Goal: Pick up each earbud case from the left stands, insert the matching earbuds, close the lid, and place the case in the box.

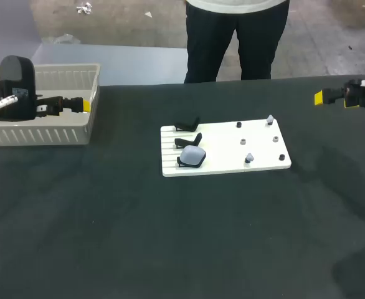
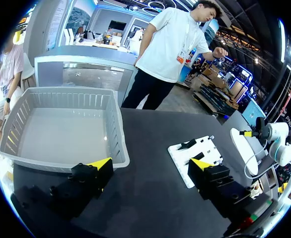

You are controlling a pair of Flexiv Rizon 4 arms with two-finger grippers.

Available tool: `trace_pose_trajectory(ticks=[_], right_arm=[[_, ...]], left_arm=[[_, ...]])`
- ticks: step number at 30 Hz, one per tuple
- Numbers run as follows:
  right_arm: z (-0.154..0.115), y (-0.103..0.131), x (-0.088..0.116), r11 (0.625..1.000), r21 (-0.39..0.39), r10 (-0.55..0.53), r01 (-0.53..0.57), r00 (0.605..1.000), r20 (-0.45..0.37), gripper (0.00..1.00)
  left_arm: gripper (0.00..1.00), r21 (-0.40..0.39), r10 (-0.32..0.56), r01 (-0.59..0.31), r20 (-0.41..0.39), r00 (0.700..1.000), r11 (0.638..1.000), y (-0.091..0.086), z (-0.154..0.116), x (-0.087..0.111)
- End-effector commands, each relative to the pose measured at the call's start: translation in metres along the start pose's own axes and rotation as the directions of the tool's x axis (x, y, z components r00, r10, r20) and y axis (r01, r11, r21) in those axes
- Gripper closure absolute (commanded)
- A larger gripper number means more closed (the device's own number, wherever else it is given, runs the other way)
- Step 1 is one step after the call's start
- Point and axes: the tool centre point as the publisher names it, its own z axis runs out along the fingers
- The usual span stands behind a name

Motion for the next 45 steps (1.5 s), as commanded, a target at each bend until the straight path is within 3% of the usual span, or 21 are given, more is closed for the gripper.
trace_pose_trajectory(ticks=[1, 15, 17, 20, 25, 31, 33, 45], right_arm=[[0.001, -0.001, 0.000, 1.000, -0.003, -0.001, 0.001, 1.000, 0.000, 0.00], [0.001, -0.001, 0.000, 1.000, -0.003, -0.001, 0.001, 1.000, 0.000, 0.00], [0.001, -0.001, 0.000, 1.000, -0.003, -0.001, 0.001, 1.000, 0.000, 0.00], [0.001, -0.001, 0.000, 1.000, -0.003, -0.001, 0.001, 1.000, 0.000, 0.00], [0.001, -0.001, 0.000, 1.000, -0.003, -0.001, 0.001, 1.000, 0.000, 0.00], [0.001, -0.001, 0.000, 1.000, -0.003, -0.001, 0.001, 1.000, 0.000, 0.00], [0.001, -0.001, 0.000, 1.000, -0.003, -0.001, 0.001, 1.000, 0.000, 0.00], [0.001, -0.001, 0.000, 1.000, -0.003, -0.001, 0.001, 1.000, 0.000, 0.00]], left_arm=[[0.00, -0.010, -0.002, 0.002, -0.009, 1.000, 1.000, -0.002, 0.000, -0.002], [0.00, -0.010, -0.002, 0.002, -0.009, 1.000, 1.000, -0.002, 0.000, -0.002], [0.00, 0.167, 0.123, -0.134, 0.074, 0.990, 0.977, -0.008, 0.001, 0.000], [0.00, 0.293, 0.309, -0.362, 0.211, 0.927, 0.885, -0.018, -0.001, 0.006], [0.00, 0.376, 0.433, -0.530, 0.315, 0.845, 0.761, -0.027, 0.001, 0.009], [0.00, 0.440, 0.510, -0.626, 0.364, 0.779, 0.644, -0.049, 0.001, 0.012], [0.00, 0.450, 0.542, -0.632, 0.328, 0.774, 0.631, -0.061, 0.001, 0.012], [0.00, 0.450, 0.542, -0.632, 0.328, 0.774, 0.631, -0.061, 0.001, 0.012]])
